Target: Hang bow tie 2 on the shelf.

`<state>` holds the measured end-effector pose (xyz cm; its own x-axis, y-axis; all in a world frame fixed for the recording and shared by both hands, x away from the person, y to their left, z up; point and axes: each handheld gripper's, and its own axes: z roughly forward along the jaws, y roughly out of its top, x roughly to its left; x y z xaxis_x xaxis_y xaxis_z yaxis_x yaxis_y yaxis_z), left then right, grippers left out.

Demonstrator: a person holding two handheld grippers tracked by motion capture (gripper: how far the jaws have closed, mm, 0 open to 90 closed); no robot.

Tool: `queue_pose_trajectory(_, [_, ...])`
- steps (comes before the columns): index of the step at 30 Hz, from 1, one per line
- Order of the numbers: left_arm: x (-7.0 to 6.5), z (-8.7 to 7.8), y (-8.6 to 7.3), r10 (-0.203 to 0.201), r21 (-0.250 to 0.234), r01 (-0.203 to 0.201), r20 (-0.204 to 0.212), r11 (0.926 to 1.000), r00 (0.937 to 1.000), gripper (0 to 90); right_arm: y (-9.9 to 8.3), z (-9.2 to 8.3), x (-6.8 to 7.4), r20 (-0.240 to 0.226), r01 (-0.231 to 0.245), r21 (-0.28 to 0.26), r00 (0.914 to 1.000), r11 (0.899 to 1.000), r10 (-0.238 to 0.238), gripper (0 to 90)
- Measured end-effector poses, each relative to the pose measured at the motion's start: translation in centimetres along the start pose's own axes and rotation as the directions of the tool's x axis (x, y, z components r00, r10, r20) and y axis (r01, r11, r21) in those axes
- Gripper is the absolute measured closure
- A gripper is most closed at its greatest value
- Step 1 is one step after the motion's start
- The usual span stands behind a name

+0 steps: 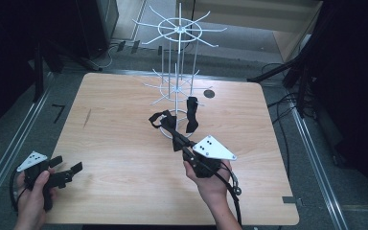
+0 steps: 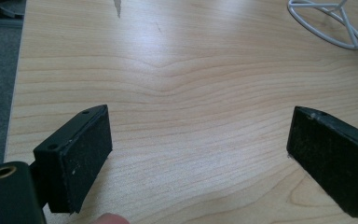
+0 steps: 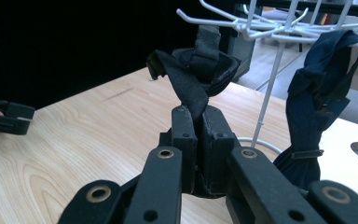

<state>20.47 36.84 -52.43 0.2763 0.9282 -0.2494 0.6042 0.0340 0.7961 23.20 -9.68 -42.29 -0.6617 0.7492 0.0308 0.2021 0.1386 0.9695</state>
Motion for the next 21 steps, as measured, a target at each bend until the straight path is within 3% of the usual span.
queue_pose_trajectory(21, [0.0, 0.0, 0.0, 0.0, -0.001, 0.0, 0.001, 1.0, 1.0, 7.1, 0.2, -1.5, -0.5, 0.008, -0.019, -0.016, 0.9998, 1.0, 0.019, 86.4])
